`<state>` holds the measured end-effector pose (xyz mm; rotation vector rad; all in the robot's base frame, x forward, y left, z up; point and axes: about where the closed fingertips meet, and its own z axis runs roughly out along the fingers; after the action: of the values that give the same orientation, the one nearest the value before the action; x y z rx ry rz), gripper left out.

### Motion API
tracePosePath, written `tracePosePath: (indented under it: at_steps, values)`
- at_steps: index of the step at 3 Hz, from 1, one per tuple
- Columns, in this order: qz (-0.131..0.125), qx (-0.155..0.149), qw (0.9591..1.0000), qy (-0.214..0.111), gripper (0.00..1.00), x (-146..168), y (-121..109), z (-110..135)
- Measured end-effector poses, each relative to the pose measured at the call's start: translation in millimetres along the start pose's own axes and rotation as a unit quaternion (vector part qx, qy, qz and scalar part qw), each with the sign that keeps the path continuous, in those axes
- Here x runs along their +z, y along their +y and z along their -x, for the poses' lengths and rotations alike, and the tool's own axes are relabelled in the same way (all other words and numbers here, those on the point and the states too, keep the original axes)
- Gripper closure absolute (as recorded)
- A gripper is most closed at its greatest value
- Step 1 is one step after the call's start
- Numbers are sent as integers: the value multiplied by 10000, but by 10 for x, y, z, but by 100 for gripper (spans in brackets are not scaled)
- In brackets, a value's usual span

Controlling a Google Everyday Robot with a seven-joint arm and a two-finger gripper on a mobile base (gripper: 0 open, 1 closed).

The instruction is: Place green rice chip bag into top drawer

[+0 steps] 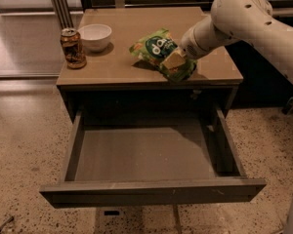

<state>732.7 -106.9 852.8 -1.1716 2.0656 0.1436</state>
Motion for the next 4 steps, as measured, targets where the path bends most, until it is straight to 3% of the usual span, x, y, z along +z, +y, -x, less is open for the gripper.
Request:
tracePosePath:
  at_steps: [1, 2, 3, 4]
  values:
    - [58, -52, 10000, -26, 100, 1, 25, 9]
    - [292, -279, 9990, -170, 100, -139, 105, 77]
    - [723, -636, 9946, -389, 100, -420, 249, 159]
    - [1300, -1005, 9846, -603, 100, -774, 396, 121]
